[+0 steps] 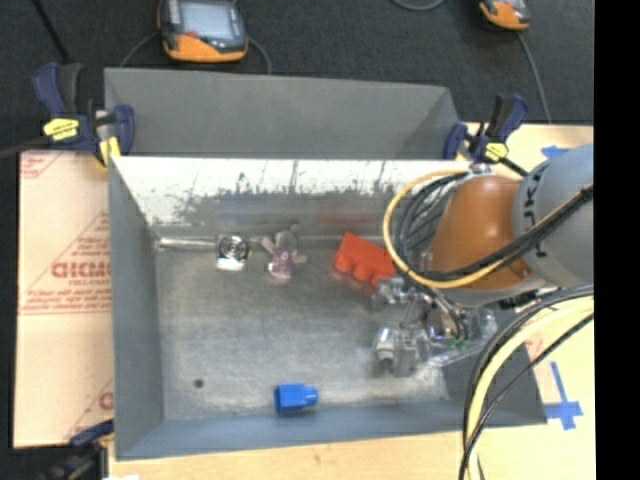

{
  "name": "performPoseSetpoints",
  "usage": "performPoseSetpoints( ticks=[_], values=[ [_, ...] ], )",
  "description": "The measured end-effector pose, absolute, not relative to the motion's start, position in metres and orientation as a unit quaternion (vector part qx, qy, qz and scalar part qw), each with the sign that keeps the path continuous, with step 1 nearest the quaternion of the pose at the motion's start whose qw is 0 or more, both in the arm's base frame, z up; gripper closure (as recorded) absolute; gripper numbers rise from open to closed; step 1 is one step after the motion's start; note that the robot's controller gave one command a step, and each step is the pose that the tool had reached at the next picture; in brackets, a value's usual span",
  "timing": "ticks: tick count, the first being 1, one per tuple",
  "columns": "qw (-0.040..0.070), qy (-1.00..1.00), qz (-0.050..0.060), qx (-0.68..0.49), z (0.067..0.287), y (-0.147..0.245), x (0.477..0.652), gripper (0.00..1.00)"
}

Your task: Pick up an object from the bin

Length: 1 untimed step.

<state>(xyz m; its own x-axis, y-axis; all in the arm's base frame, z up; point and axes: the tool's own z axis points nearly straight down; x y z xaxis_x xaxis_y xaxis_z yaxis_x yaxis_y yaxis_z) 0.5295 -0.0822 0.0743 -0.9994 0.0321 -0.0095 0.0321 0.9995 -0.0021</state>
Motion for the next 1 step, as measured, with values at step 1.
performPoseSetpoints(
  ticks=[1],
  values=[
    [0.004, 1.0, -0.001, 0.015, 0.0753, -0.0826, 0.5296, 1.0]
  ],
)
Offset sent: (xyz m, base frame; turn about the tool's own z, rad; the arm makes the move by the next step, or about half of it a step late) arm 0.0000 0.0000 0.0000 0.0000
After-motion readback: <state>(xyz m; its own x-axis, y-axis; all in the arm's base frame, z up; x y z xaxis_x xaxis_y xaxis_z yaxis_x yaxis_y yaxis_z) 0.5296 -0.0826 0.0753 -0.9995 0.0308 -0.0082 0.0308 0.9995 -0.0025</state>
